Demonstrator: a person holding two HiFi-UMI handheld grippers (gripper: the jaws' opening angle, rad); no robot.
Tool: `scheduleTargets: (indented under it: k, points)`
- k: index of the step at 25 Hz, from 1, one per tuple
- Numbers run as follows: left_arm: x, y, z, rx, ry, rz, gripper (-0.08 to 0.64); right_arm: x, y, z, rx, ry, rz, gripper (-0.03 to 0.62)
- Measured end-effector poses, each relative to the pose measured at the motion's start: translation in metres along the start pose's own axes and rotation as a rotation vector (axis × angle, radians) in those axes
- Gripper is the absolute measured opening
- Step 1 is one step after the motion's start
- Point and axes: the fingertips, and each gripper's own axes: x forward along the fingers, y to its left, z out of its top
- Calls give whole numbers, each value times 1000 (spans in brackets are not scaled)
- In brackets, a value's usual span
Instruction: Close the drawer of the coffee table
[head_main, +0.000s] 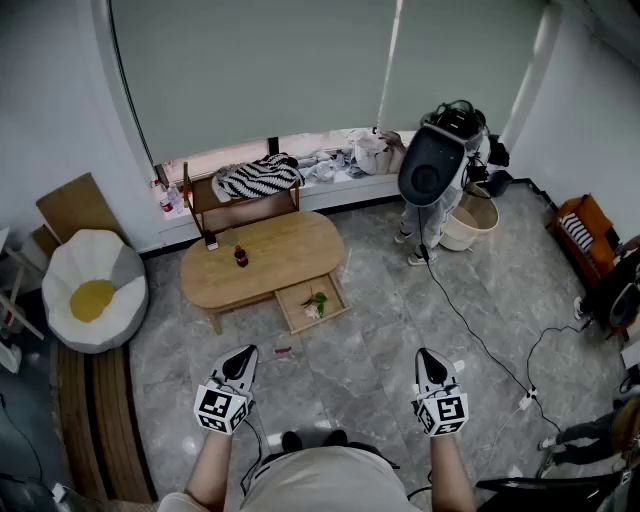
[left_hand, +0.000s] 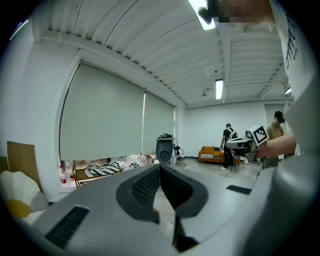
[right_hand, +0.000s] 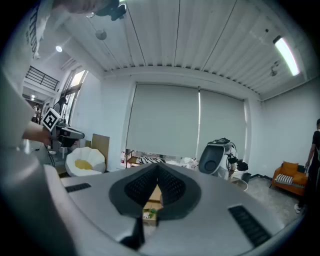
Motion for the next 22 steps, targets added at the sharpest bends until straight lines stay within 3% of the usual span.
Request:
scheduleTargets:
  k: [22]
  points:
    - [3, -4, -2, 9, 11, -4, 21, -1, -3, -2, 10, -6, -2, 18]
